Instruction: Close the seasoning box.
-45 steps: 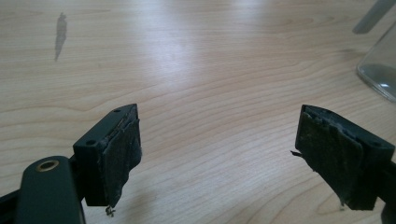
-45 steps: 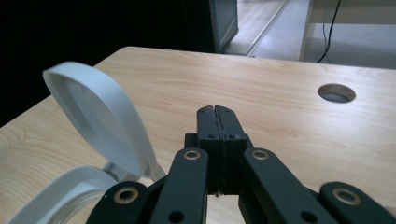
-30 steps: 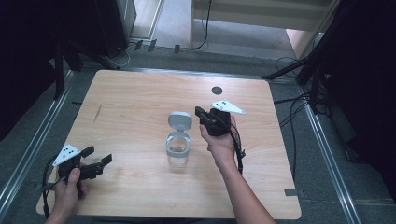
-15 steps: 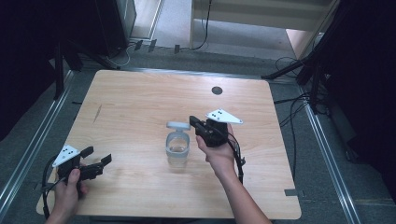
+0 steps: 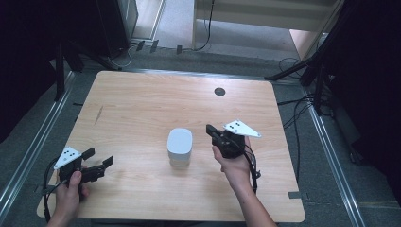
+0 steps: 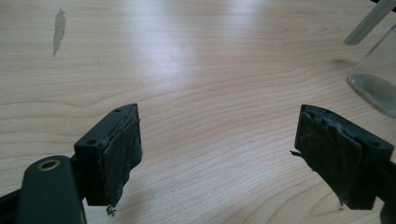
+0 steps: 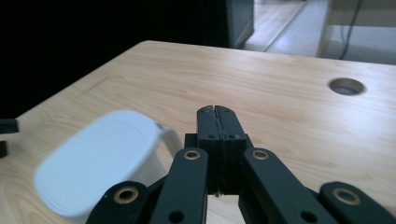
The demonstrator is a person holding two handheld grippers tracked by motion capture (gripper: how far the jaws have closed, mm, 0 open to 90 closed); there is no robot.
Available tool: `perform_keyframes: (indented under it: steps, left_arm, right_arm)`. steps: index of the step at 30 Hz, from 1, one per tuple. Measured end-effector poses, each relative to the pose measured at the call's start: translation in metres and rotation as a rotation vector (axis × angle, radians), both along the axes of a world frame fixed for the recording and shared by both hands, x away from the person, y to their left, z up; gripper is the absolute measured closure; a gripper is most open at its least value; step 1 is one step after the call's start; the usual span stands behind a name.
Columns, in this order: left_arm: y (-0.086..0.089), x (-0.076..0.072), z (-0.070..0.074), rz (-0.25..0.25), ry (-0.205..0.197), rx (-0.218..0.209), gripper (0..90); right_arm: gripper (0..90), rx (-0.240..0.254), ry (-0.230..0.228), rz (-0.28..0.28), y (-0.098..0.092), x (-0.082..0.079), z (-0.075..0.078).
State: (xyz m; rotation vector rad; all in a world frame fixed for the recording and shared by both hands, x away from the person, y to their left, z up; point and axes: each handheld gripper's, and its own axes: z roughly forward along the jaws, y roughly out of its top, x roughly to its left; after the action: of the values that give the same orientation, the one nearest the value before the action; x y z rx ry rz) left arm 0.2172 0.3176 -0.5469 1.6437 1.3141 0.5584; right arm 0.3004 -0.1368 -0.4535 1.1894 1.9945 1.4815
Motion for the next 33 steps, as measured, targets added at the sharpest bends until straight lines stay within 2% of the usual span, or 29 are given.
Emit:
perform_keyframes:
  steps: [12,14,16,18,25,33]
  left_arm:
    - [-0.001,0.0,0.0,0.008,-0.001,0.005,14.6]
    - [-0.001,0.0,0.0,0.01,-0.001,0.005,14.5]
    - [-0.001,0.0,0.0,0.012,-0.002,0.005,14.5]
    - [-0.001,0.0,0.0,0.015,-0.002,0.005,14.5]
    - [-0.001,0.001,0.0,0.017,0.0,0.002,14.5]
    - [-0.001,0.001,0.0,0.019,0.001,0.003,14.5]
  right_arm:
    - [90.0,-0.047,0.04,-0.151,-0.073,-0.013,-0.033]
    - [82.9,-0.044,0.036,-0.16,-0.084,-0.017,-0.039]
    - [66.9,-0.048,0.026,-0.172,-0.094,-0.023,-0.044]
    - [55.8,-0.063,0.013,-0.191,-0.103,-0.028,-0.048]
    - [41.5,-0.067,0.04,-0.24,-0.135,-0.046,-0.062]
    - [33.5,-0.079,0.073,-0.288,-0.171,-0.063,-0.074]
